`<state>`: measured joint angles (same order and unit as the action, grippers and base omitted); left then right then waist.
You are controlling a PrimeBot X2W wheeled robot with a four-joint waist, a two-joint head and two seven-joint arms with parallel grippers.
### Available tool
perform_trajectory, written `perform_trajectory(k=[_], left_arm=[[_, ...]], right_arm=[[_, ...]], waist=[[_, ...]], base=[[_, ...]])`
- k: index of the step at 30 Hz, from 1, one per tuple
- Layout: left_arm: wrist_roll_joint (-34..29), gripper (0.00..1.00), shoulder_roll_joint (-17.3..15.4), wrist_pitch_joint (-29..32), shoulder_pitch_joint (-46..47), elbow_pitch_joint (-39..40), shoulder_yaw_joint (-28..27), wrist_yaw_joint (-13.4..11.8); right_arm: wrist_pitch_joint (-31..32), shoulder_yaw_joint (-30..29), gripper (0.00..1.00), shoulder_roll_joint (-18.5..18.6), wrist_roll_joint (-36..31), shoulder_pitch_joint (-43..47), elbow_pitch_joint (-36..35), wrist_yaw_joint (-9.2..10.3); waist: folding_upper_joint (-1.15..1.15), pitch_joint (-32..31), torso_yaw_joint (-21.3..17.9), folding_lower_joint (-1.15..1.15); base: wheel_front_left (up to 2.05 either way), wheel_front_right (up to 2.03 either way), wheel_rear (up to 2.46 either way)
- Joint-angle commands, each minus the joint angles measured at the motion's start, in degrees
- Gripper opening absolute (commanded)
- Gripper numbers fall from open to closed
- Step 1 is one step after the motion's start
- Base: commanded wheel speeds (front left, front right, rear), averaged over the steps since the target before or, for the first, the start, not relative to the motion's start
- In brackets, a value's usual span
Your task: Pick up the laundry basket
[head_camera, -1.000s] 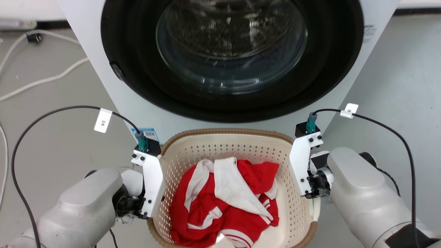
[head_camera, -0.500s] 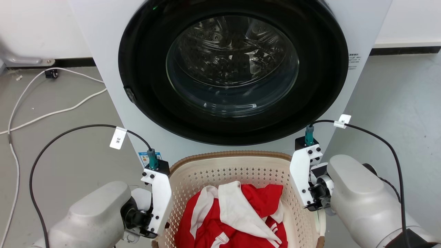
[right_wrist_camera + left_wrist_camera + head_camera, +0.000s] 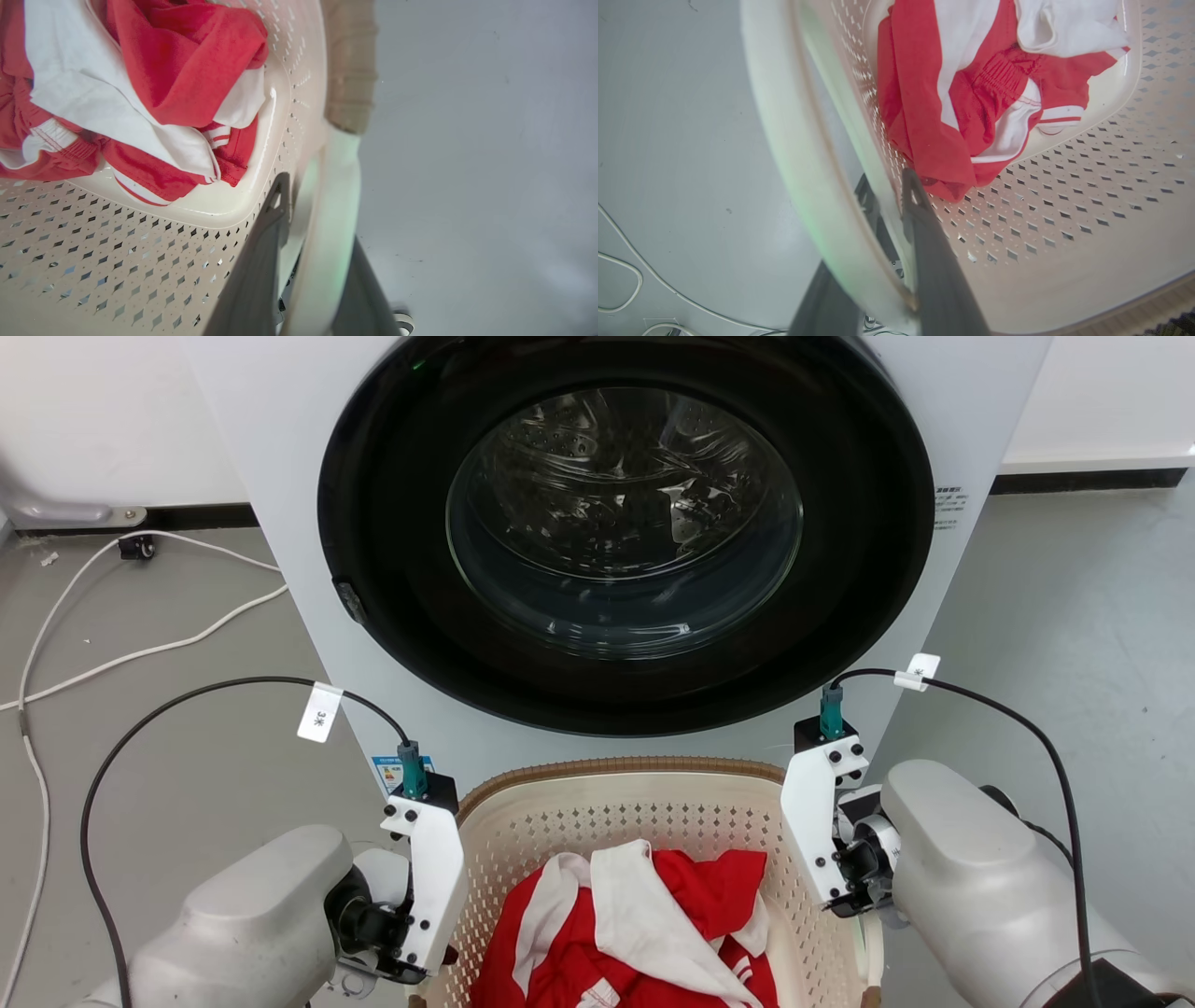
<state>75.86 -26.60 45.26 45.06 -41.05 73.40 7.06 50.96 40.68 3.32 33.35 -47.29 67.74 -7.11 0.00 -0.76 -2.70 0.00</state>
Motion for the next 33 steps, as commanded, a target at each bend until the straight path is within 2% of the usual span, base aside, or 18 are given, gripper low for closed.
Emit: perform_trajectory(k=[1,33], left_arm=[[-0.02,0.00,0.70,0.43,0.26,0.60,0.07,0.69],[0.19,0.00,1.32,0.85,1.41,0.00,0.05,0.70]], right_arm=[[-0.21,0.66,0.00,-0.80,0.34,-0.05,-0.28,-0.68],[-1.23,3.37,0.00,-0.79,3.30,-1.74,1.52,-0.68]], waist=[[0.00,-0.11,-0.03,0.00],[0.00,-0.28,0.24,0.00]], base=[[0.00,0.00,0.00],[0.00,0.00,0.00]])
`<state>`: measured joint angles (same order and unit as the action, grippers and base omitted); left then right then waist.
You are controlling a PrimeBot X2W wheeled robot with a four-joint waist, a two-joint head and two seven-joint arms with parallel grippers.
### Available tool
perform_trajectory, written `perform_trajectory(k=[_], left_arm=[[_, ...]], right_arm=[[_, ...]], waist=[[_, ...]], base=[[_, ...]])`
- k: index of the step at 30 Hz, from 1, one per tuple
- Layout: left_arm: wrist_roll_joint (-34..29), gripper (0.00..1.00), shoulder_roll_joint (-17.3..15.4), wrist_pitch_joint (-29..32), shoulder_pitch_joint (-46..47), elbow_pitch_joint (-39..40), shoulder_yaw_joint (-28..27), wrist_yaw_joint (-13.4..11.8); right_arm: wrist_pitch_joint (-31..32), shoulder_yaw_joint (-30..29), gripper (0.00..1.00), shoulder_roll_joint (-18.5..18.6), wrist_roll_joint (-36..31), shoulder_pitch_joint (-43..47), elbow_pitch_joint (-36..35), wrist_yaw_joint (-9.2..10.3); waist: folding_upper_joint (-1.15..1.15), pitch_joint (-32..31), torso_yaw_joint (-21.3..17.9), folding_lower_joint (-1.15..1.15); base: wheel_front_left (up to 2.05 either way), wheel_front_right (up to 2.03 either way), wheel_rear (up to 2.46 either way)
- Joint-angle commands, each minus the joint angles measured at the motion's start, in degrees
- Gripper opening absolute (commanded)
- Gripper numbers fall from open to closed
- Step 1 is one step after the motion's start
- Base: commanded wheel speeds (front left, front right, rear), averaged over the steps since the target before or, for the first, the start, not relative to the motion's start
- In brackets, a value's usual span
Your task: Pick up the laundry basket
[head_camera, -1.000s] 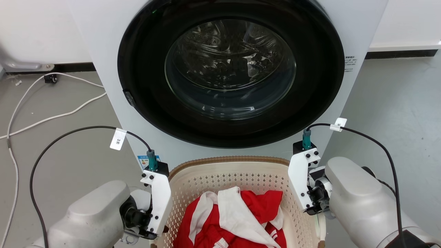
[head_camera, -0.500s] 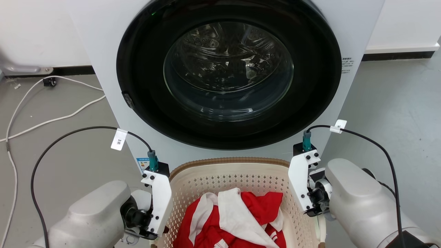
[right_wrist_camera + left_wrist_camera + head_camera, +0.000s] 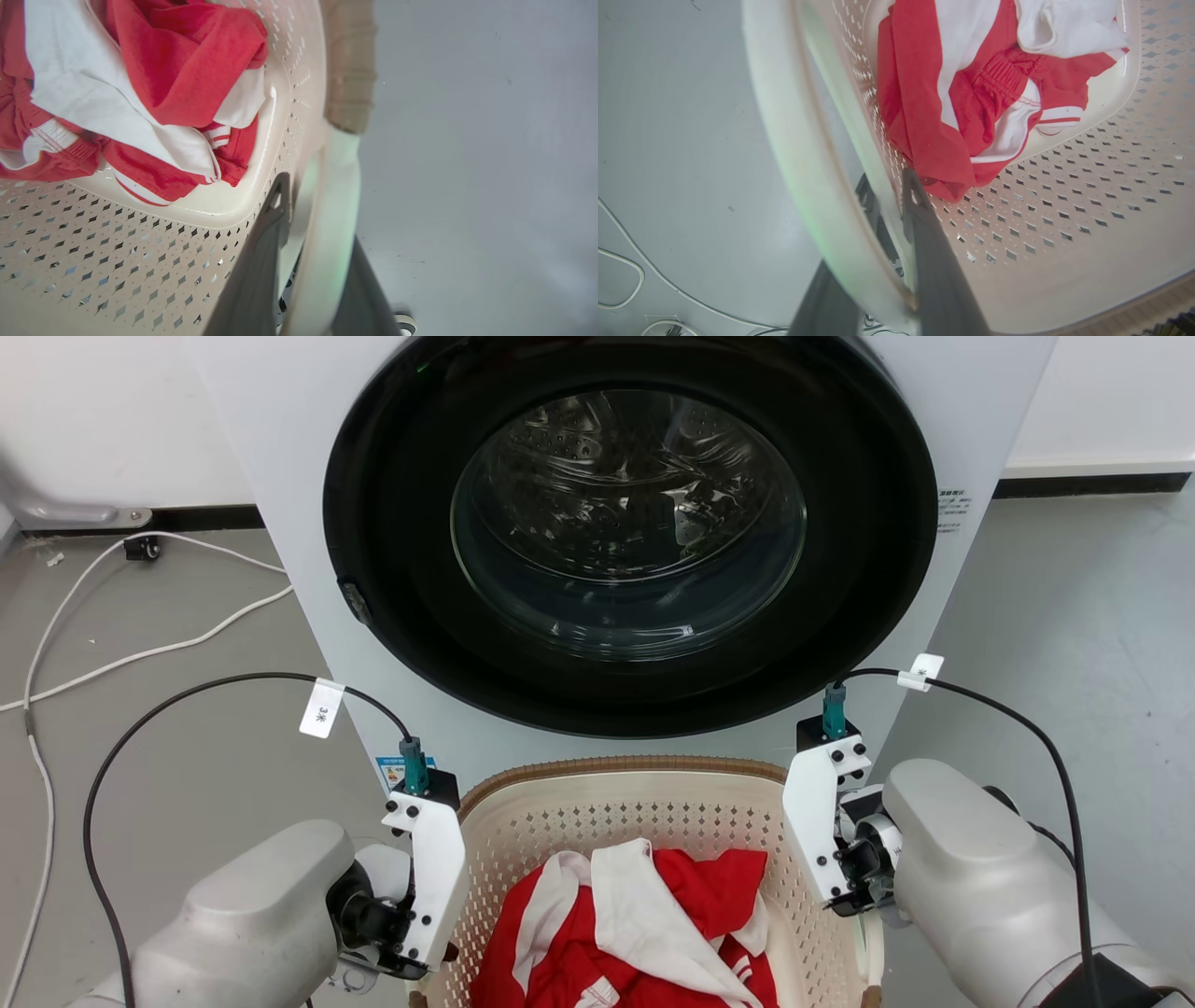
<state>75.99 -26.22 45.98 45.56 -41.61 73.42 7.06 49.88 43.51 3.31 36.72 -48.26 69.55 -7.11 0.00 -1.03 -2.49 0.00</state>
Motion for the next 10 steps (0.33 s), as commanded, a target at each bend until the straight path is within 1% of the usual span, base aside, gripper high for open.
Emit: perform_trajectory(k=[1,10], left_arm=[[0.07,0.00,0.99,0.10,0.91,0.54,0.02,0.70],[-0.18,0.00,0.60,0.17,1.05,0.32,0.03,0.70]], right_arm=[[-0.16,0.61,0.00,-0.78,0.04,-0.71,-0.29,-0.67],[-0.37,1.34,0.00,-0.78,0.83,-1.10,-0.04,-0.68]], waist=[[0.00,-0.04,0.09,0.00],[0.00,-0.17,0.30,0.00]], base=[[0.00,0.00,0.00],[0.00,0.00,0.00]])
